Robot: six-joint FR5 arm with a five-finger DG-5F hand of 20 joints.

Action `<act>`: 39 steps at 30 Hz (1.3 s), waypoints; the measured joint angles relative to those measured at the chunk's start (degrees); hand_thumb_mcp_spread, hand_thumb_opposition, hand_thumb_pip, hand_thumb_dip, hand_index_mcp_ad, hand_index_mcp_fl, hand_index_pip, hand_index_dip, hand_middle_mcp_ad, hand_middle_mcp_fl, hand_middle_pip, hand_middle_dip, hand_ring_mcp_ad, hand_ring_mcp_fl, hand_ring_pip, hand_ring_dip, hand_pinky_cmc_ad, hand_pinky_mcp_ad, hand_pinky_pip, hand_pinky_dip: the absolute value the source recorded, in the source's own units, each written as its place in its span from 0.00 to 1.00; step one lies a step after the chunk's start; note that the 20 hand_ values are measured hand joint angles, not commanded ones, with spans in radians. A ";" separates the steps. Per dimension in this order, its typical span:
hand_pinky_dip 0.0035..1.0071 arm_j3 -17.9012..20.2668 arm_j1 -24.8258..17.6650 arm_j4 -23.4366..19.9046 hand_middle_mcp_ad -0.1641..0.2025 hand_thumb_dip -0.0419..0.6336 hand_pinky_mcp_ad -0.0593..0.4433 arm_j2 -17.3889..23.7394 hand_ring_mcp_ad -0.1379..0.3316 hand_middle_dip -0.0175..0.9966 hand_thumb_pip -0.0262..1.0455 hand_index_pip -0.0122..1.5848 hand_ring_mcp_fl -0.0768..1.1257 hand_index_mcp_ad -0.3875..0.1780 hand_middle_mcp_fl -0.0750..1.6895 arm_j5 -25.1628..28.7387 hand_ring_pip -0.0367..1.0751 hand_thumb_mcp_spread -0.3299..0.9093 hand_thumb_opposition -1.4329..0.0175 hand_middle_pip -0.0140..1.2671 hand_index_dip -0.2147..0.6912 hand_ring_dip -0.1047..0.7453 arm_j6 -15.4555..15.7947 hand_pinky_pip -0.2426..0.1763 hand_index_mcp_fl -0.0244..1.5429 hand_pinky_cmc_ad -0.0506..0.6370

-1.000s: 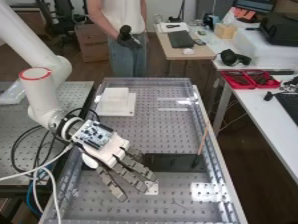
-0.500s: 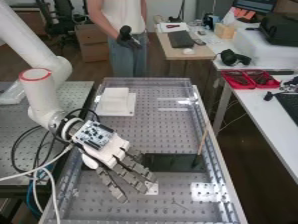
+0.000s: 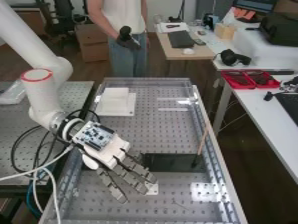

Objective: Grab the bearing and place it in the white container

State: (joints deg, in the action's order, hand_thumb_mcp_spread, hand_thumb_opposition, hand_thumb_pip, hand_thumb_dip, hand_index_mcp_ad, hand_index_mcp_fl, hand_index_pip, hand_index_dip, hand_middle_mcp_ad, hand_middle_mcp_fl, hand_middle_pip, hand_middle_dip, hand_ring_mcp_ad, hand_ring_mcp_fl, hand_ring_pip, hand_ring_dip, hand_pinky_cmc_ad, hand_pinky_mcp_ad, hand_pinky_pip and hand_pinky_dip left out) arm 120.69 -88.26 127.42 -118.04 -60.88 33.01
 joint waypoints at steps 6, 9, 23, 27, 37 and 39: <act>0.39 0.22 -0.05 -0.49 0.48 0.37 0.70 -0.04 0.46 0.28 0.60 0.98 0.06 0.46 0.04 0.31 0.11 0.58 0.45 0.11 0.39 0.26 0.15 0.36 0.02 0.61; 0.41 0.43 -0.05 -1.12 0.48 0.39 0.70 -0.04 0.46 0.28 0.60 0.98 0.06 0.46 0.04 0.38 0.11 0.58 0.45 0.11 0.38 0.26 0.28 0.36 0.02 0.61; 0.41 0.68 -0.13 -1.83 0.48 0.41 0.70 0.00 0.46 0.28 0.60 0.98 0.06 0.46 0.04 0.67 0.11 0.58 0.45 0.11 0.36 0.26 0.32 0.36 0.10 0.61; 0.42 0.59 -0.12 -1.76 0.48 0.41 0.70 -0.08 0.46 0.28 0.60 0.98 0.06 0.46 0.04 0.55 0.11 0.58 0.45 0.11 0.36 0.26 0.25 0.36 0.10 0.61; 0.44 0.59 -0.12 -1.51 0.48 0.41 0.70 -0.12 0.47 0.28 0.62 0.98 0.06 0.46 0.04 0.24 0.11 0.58 0.45 0.11 0.35 0.26 0.26 0.36 0.09 0.61; 0.44 0.56 -0.11 -1.41 0.48 0.41 0.70 -0.08 0.46 0.28 0.62 0.98 0.06 0.46 0.04 0.19 0.11 0.58 0.45 0.11 0.34 0.26 0.32 0.36 0.09 0.61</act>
State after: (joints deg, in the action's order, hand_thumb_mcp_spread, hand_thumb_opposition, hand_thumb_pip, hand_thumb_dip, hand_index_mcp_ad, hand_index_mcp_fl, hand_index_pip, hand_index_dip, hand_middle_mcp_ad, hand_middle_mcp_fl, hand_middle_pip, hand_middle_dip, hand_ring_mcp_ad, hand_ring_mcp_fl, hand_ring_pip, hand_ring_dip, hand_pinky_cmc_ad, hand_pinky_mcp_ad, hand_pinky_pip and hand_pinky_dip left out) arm 121.25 -88.37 126.01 -118.12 -60.68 33.34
